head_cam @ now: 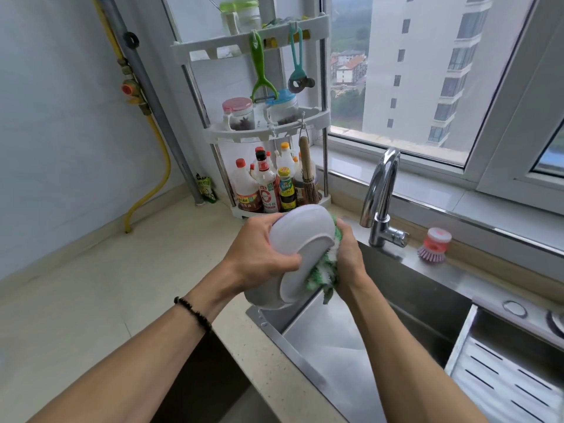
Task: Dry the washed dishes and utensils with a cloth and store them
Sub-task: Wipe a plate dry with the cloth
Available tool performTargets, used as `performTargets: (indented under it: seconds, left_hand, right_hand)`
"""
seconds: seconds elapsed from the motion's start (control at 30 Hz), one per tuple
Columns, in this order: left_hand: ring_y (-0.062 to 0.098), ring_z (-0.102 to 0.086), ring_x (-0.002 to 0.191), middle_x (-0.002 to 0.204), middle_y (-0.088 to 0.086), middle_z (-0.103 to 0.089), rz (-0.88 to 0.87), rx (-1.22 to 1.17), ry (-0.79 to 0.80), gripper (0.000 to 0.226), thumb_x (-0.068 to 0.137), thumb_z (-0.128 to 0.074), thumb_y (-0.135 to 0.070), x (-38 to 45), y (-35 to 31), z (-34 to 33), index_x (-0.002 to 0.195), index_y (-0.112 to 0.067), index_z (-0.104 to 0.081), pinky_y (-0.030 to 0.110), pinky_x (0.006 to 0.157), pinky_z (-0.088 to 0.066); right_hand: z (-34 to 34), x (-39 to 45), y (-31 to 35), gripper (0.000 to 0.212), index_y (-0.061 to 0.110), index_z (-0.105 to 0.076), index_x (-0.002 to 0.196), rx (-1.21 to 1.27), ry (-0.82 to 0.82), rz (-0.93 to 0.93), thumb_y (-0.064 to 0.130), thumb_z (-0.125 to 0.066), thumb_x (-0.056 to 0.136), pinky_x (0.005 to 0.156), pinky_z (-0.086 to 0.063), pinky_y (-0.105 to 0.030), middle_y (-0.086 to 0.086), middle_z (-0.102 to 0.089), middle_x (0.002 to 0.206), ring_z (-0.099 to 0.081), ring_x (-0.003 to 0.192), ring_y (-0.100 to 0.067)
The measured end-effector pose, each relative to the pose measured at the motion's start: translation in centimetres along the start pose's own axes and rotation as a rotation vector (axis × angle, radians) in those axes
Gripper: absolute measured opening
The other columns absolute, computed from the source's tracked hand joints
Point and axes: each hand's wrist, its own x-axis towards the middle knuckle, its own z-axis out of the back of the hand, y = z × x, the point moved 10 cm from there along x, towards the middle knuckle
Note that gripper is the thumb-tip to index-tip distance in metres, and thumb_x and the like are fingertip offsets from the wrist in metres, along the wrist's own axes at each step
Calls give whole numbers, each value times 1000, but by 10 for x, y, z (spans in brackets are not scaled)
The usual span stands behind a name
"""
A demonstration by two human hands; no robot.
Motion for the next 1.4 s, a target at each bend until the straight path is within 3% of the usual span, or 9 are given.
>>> performTargets:
  seconds: [0.13, 0.3, 0.5, 0.57, 0.67, 0.83, 0.93, 1.17, 1.4]
  left_hand:
    - [14, -72, 88, 106, -1, -69, 156, -66, 102, 75, 48, -88, -45, -1, 25, 5, 116, -30, -59, 28, 69, -60]
    - [18, -72, 82, 95, 2, -73, 164, 155, 237, 46, 66, -90, -13, 8, 17, -14, 105, -19, -67, 36, 70, -62]
    - [16, -71, 78, 84, -3, -73, 113, 236, 87, 34, 61, -87, -14, 15, 14, -2, 90, -18, -72, 36, 73, -60]
    - [12, -68, 77, 86, -6, -70, 79, 268, 60, 36, 63, -88, -13, 11, 7, -2, 92, -20, -69, 24, 65, -57]
    - [9, -65, 79, 90, -11, -65, 75, 237, 9, 42, 65, -89, -15, 6, 4, 1, 97, -24, -64, 17, 59, -51]
    - [14, -67, 77, 86, -11, -65, 72, 243, -52, 40, 64, -86, -12, 7, 5, 2, 93, -25, -62, 20, 60, -52]
    - [4, -63, 78, 88, -14, -62, 25, 231, -29, 45, 65, -88, -14, 1, -3, -4, 99, -27, -61, 10, 55, -47]
    - [15, -68, 83, 94, -6, -67, 6, 266, -11, 44, 66, -89, -15, 5, -3, -10, 103, -19, -65, 16, 61, -52]
    - [15, -71, 87, 98, -2, -71, 29, -66, -67, 50, 54, -86, -23, 4, -6, 11, 100, -20, -67, 28, 70, -61]
  right_hand:
    - [5, 0, 34, 52, 12, -76, 75, -309, 16, 194, 55, -51, 88, 73, -52, -40, -15, -72, 80, -65, 77, -30]
    - [-46, -24, 64, 52, 8, -63, 63, -731, 189, 467, 51, -54, 91, 55, -43, -33, -5, -60, 60, -54, 54, -19]
    - [-65, -52, 56, 46, 35, -58, 130, -729, 187, 614, 53, -30, 97, 112, -31, -35, 1, -51, 140, -42, 131, -13]
    - [-60, -52, 54, 35, 60, -50, 124, -585, 243, 538, 55, -27, 99, 116, -32, -41, 1, -42, 152, -39, 138, -15]
    - [-42, -36, 44, 40, 49, -55, 127, -390, 223, 393, 58, -25, 102, 110, -43, -53, -8, -51, 144, -52, 128, -24]
    - [-54, -56, 29, 39, 68, -29, 138, -462, 251, 517, 54, -31, 101, 121, -15, -31, 18, -11, 164, -11, 152, -7]
    - [-23, -30, 19, 46, 48, -50, 139, -264, 136, 324, 60, -26, 102, 113, -41, -46, -4, -55, 143, -50, 135, -23]
    - [-43, -43, 46, 41, 43, -58, 127, -482, 194, 532, 58, -41, 93, 113, -39, -46, 10, -44, 144, -44, 133, -17]
    - [13, -4, 3, 69, 8, -76, 105, 66, 20, -14, 66, -67, 68, 100, -50, -58, -24, -72, 109, -68, 104, -42]
